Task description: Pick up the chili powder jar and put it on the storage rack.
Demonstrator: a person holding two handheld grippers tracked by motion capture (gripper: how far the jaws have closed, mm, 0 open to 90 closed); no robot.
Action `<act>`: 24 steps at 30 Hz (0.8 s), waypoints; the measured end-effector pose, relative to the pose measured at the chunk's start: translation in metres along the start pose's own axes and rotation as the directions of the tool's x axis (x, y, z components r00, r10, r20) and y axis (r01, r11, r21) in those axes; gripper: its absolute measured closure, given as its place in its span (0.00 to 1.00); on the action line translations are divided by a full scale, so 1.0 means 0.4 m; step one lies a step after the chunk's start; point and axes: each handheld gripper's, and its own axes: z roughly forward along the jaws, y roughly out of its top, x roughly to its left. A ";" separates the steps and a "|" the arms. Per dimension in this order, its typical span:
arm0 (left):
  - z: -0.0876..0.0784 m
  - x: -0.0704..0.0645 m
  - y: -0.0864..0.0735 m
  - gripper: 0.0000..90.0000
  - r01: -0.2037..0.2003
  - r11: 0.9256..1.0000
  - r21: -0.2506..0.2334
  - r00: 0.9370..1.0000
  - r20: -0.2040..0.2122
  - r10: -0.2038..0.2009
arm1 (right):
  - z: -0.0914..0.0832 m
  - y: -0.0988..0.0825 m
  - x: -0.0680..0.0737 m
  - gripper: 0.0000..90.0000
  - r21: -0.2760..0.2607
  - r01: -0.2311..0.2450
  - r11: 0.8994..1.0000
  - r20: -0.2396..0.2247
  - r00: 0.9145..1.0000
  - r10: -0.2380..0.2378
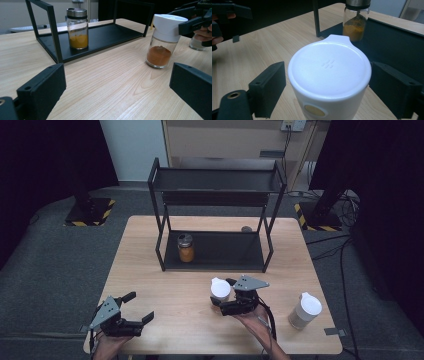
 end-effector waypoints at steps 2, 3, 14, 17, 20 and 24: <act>0.000 0.000 0.000 0.00 -0.001 1.000 0.000 1.000 0.001 0.001 | 0.003 -0.002 0.000 0.19 0.000 -0.002 1.000 0.003 1.000 0.002; 0.000 0.000 0.000 0.00 -0.001 1.000 0.000 1.000 0.000 0.001 | 0.004 -0.003 0.000 0.20 -0.001 -0.002 1.000 0.004 1.000 0.002; 0.000 0.000 0.000 0.00 0.001 1.000 0.001 1.000 0.002 -0.001 | 0.008 -0.008 0.020 0.33 0.001 0.017 1.000 0.030 0.999 -0.017; 0.000 0.001 0.000 0.00 0.001 1.000 0.001 1.000 0.003 -0.001 | 0.008 -0.007 0.023 0.33 0.002 0.015 1.000 0.036 0.999 -0.015; 0.001 0.001 0.000 0.00 0.001 1.000 0.001 1.000 0.003 -0.001 | 0.008 -0.002 0.021 0.33 0.009 0.015 1.000 0.036 0.999 -0.015; 0.001 0.001 0.000 0.00 0.000 1.000 0.001 1.000 0.005 0.000 | 0.010 0.007 0.020 0.33 0.020 0.021 1.000 0.045 0.999 -0.021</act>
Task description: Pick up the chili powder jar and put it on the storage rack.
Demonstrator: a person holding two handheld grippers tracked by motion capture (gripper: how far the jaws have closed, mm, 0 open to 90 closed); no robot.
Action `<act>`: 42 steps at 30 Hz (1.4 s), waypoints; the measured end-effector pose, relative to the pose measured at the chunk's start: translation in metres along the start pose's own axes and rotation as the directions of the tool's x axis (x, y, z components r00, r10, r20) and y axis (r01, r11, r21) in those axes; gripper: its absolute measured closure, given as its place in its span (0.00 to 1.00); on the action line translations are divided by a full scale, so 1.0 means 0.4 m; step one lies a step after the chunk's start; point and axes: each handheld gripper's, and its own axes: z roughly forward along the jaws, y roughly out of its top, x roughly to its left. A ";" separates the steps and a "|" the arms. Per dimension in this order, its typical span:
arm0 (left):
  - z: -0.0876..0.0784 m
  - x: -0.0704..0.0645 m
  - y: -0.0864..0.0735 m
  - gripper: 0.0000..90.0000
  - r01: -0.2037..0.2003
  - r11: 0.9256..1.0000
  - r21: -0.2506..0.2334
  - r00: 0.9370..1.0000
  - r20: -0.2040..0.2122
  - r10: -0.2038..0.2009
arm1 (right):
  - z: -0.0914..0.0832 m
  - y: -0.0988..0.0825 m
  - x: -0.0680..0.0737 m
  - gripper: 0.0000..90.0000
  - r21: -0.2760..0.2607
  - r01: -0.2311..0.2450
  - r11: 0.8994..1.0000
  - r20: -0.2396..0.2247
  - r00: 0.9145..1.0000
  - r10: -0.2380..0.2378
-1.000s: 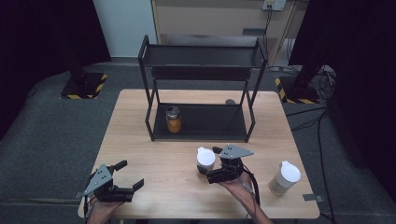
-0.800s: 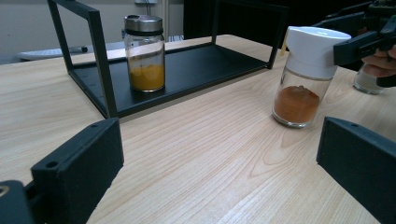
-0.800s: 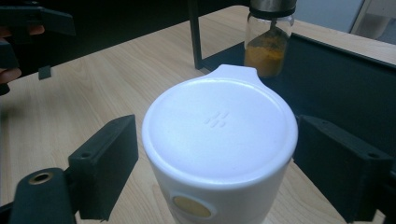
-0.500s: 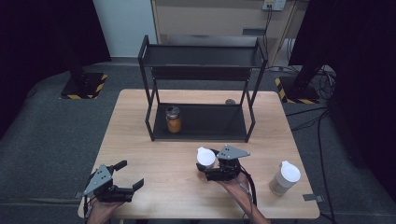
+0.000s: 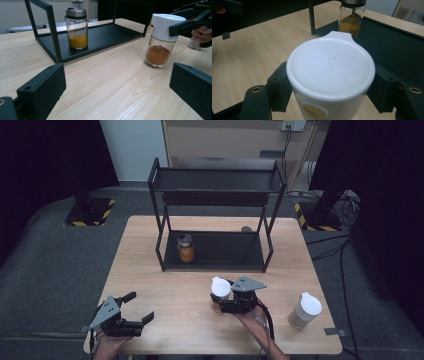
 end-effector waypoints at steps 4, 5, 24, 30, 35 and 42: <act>0.000 0.000 0.000 0.00 0.000 1.000 0.000 1.000 0.000 0.000 | 0.000 0.013 -0.008 0.33 -0.001 0.000 1.000 -0.001 1.000 0.000; 0.000 0.000 0.000 0.00 0.001 1.000 0.000 1.000 0.000 -0.001 | 0.000 0.017 -0.010 0.33 -0.001 0.001 1.000 -0.001 1.000 -0.001; 0.000 0.002 -0.001 0.00 0.009 1.000 -0.002 1.000 0.003 -0.009 | 0.044 0.139 -0.052 0.33 -0.055 0.026 0.998 0.019 1.000 -0.025; 0.000 0.003 -0.002 0.00 0.011 1.000 -0.001 1.000 0.004 -0.011 | 0.064 0.176 -0.068 0.33 -0.070 0.030 0.997 0.036 0.999 -0.028; 0.000 0.004 -0.002 0.00 0.015 1.000 -0.001 1.000 0.004 -0.015 | 0.082 0.197 -0.088 0.34 -0.079 0.025 0.997 0.058 0.998 -0.020; -0.001 0.006 -0.003 0.00 0.016 1.000 -0.005 1.000 0.005 -0.016 | 0.109 0.211 -0.111 0.34 -0.096 -0.001 0.995 0.091 0.996 0.010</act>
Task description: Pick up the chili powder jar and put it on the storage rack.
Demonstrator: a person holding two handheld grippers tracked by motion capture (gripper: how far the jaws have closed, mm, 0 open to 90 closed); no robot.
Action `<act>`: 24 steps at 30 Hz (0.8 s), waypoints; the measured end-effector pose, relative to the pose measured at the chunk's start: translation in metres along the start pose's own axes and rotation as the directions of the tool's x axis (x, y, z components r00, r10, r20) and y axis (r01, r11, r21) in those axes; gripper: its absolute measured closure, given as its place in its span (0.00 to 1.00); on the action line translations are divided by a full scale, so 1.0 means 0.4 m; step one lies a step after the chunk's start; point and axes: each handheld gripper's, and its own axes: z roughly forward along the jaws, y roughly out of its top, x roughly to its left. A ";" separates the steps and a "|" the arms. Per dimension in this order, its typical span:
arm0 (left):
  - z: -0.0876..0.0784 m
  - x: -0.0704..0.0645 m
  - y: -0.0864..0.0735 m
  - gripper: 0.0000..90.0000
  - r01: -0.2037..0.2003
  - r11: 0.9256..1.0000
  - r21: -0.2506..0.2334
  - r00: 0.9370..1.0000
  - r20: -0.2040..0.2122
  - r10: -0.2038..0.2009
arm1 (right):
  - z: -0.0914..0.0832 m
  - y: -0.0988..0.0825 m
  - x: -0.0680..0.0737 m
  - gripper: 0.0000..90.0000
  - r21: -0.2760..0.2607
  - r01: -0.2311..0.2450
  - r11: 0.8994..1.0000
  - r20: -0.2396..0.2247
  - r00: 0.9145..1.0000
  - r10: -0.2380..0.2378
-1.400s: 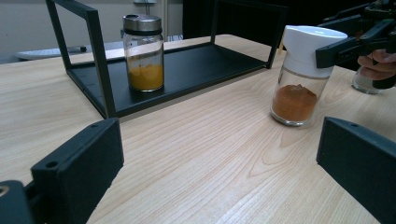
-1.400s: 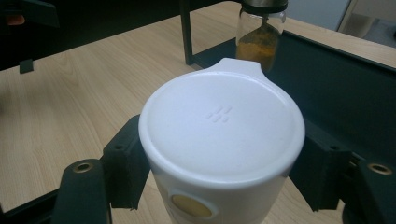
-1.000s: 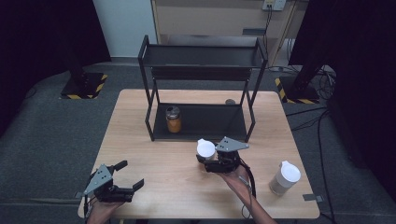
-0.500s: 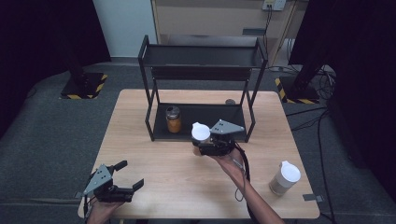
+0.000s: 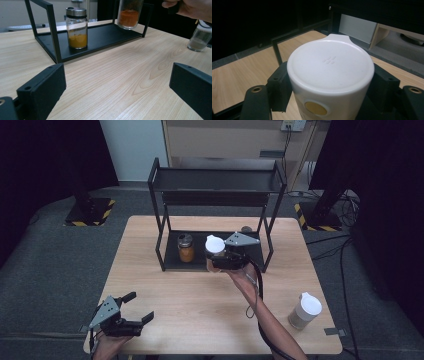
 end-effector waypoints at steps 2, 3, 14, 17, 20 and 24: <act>0.000 0.000 0.000 0.00 0.000 1.000 -0.001 1.000 0.000 0.000 | 0.010 0.005 -0.005 0.34 0.000 -0.001 1.000 0.010 1.000 0.001; 0.000 0.000 -0.001 0.00 0.001 1.000 -0.001 1.000 0.000 -0.001 | 0.016 0.007 -0.007 0.34 -0.002 -0.004 1.000 0.015 1.000 0.004; -0.001 0.003 -0.003 0.00 0.007 1.000 -0.005 1.000 0.002 -0.007 | 0.082 0.011 -0.036 0.34 0.006 -0.026 1.000 0.064 0.998 0.025; -0.001 0.004 -0.003 0.00 0.009 1.000 -0.004 1.000 0.002 -0.009 | 0.102 0.010 -0.043 0.34 0.013 -0.030 0.999 0.077 0.997 0.029; -0.001 0.004 -0.003 0.00 0.009 1.000 -0.005 1.000 0.003 -0.009 | 0.126 0.005 -0.049 0.34 0.019 -0.038 0.999 0.095 0.995 0.036; -0.001 0.005 -0.004 0.00 0.009 1.000 -0.007 1.000 0.005 -0.008 | 0.143 -0.004 -0.054 0.34 0.020 -0.052 0.998 0.104 0.993 0.050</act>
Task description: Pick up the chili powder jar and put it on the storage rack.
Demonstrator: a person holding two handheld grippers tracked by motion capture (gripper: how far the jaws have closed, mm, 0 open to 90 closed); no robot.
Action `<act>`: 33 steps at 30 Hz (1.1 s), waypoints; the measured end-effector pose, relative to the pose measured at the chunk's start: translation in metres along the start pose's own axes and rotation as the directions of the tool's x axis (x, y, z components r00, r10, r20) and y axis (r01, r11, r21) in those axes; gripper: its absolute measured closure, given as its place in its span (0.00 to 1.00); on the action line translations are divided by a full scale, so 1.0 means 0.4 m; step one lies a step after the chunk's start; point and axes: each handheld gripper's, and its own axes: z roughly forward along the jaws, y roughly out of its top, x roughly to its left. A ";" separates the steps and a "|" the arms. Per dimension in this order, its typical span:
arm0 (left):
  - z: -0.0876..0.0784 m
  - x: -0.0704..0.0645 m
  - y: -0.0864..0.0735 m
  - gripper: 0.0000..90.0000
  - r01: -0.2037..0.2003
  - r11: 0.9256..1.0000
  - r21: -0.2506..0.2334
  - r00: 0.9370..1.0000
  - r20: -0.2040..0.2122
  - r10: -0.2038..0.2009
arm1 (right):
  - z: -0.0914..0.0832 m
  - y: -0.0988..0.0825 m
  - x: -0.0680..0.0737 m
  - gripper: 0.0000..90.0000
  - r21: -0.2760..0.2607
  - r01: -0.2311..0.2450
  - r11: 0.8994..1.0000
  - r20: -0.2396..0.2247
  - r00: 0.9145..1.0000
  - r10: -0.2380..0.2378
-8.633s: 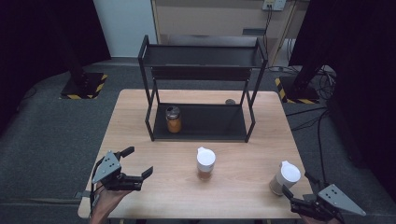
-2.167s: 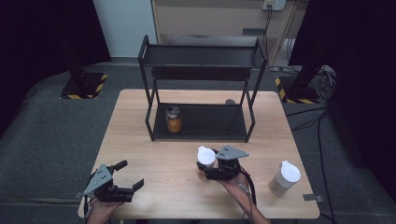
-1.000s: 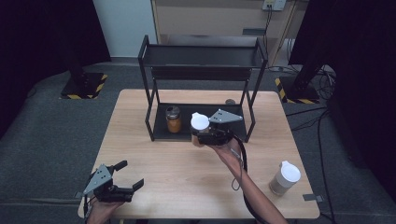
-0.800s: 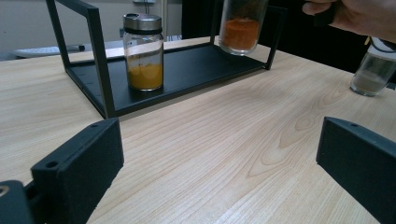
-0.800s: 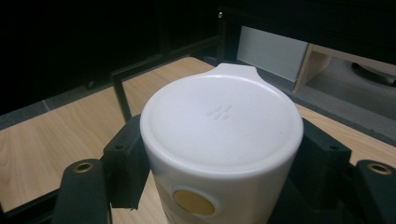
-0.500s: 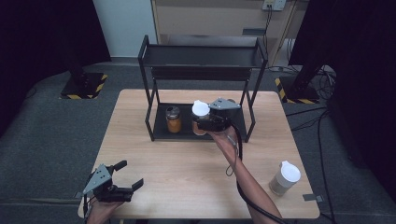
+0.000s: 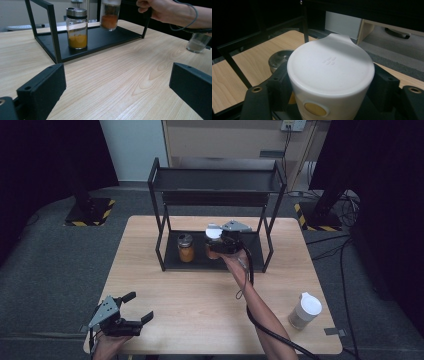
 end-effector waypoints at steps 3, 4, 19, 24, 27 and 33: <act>0.001 0.000 0.000 0.00 0.000 1.000 0.001 1.000 0.001 0.000 | 0.016 -0.009 -0.003 0.34 0.007 -0.010 1.000 0.008 1.000 0.010; 0.000 0.000 0.000 0.00 -0.001 1.000 0.001 1.000 0.001 0.001 | 0.022 -0.012 -0.004 0.34 0.010 -0.013 1.000 0.008 1.000 0.013; 0.000 0.002 -0.001 0.00 0.000 1.000 0.000 1.000 0.000 0.000 | 0.065 -0.034 -0.004 0.34 0.044 -0.025 0.999 0.034 0.999 0.024; -0.001 0.002 -0.001 0.00 0.001 1.000 0.000 1.000 0.001 -0.001 | 0.069 -0.036 -0.003 0.34 0.050 -0.031 0.998 0.037 0.999 0.029; 0.000 0.003 -0.001 0.00 0.001 1.000 0.000 1.000 0.001 -0.001 | 0.071 -0.038 -0.002 0.34 0.054 -0.033 0.998 0.035 0.999 0.031; 0.000 0.002 0.000 0.00 0.000 1.000 0.000 1.000 0.002 0.000 | 0.075 -0.042 0.002 0.34 0.057 -0.031 0.998 0.035 0.999 0.029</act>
